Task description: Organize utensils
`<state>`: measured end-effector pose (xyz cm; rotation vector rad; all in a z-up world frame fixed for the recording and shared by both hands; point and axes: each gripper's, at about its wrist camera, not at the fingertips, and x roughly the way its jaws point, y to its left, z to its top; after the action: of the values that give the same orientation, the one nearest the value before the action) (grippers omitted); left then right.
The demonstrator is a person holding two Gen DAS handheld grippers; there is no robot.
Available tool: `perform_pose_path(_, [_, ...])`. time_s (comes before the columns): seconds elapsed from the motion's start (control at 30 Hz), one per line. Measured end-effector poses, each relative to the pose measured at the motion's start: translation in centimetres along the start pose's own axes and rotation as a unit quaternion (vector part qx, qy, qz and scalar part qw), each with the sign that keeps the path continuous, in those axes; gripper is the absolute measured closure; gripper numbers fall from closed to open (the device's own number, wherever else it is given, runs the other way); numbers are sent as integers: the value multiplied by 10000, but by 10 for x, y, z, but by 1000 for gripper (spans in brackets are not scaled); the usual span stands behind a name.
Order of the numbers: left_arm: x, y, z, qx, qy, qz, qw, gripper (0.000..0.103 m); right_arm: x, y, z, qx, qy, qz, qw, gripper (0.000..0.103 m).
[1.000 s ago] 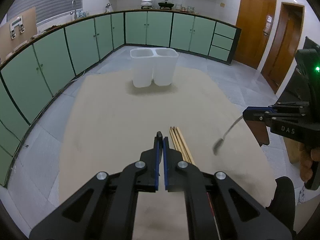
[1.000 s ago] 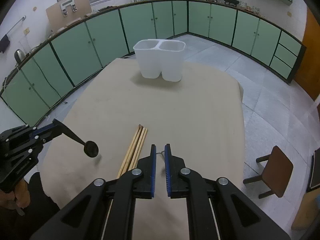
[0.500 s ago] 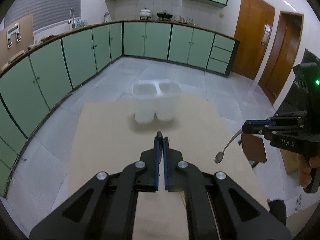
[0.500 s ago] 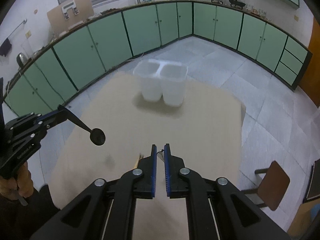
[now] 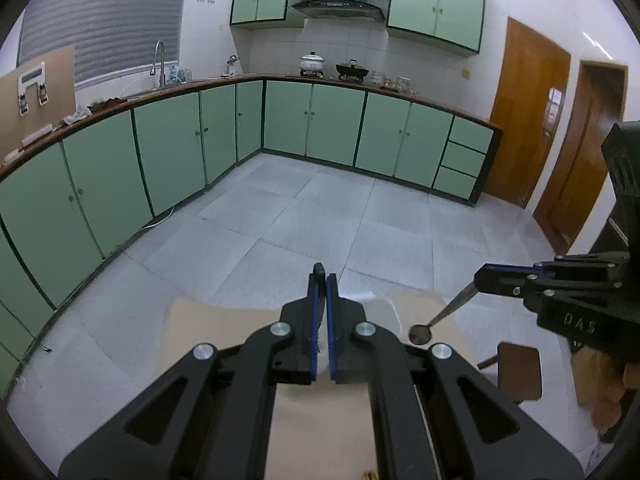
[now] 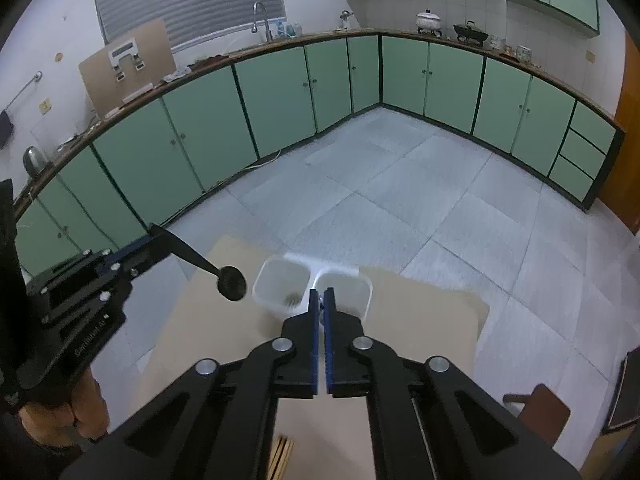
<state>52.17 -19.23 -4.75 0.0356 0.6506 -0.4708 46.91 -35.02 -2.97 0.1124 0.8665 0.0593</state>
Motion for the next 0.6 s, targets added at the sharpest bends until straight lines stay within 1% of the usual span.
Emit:
perform_pose_path(0.07, [19, 0, 4, -58, 39, -30, 10000, 100, 15, -2, 11, 13, -8, -28, 10000, 101])
perform_pose_path(0.13, [40, 2, 0, -96, 164, -21, 9998, 100, 37, -7, 15, 48, 86, -28, 9999, 101])
perform_pose_path(0.23, [76, 7, -17, -208, 442, -65, 9988, 100, 74, -18, 8, 127, 301, -72, 9994, 101])
perform_pose_path(0.33, [97, 9, -29, -157, 598, -53, 9981, 99, 99, -28, -2, 245, 513, 4, 9984, 100])
perform_pose_path(0.37, [102, 12, -32, -148, 623, -28, 9979, 98, 103, -30, -3, 231, 508, -35, 9984, 99])
perform_pose_path(0.43, [106, 16, -35, -161, 662, 19, 9977, 91, 104, -35, -4, 262, 500, -55, 9984, 99])
perform_pose_path(0.47, [104, 18, -36, -155, 645, 42, 9978, 84, 104, -37, -4, 298, 504, -44, 9983, 98])
perform_pose_path(0.5, [101, 19, -35, -128, 616, 88, 9980, 81, 102, -38, -4, 305, 505, -31, 9983, 98])
perform_pose_path(0.57, [91, 19, -36, -89, 568, 86, 9983, 81, 95, -41, -5, 303, 450, -46, 9985, 96])
perform_pose_path(0.6, [80, 21, -36, -51, 511, 92, 9986, 81, 88, -42, -6, 307, 414, -28, 9987, 96])
